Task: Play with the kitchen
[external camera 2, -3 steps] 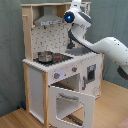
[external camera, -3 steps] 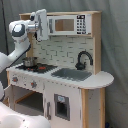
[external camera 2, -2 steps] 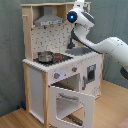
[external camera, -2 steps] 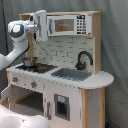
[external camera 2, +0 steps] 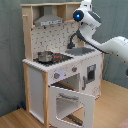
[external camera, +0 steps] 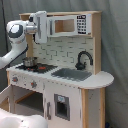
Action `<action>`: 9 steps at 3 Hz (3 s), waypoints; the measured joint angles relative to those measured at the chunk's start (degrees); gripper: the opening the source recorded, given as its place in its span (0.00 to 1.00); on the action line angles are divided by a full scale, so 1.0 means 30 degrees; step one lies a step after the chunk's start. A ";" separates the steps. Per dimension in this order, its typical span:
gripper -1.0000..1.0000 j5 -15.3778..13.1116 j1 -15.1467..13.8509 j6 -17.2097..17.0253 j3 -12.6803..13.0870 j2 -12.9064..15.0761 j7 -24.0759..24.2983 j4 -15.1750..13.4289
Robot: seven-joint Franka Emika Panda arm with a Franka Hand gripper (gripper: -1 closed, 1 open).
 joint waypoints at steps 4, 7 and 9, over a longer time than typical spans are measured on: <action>0.00 -0.0989 0.3351 0.2319 -0.2351 -0.0825 -0.0024 -0.5850; 1.00 -0.0980 0.4317 0.5172 -0.2974 -0.1422 -0.0088 -0.7632; 1.00 -0.0967 0.5607 0.6685 -0.2546 -0.1876 -0.0192 -0.7535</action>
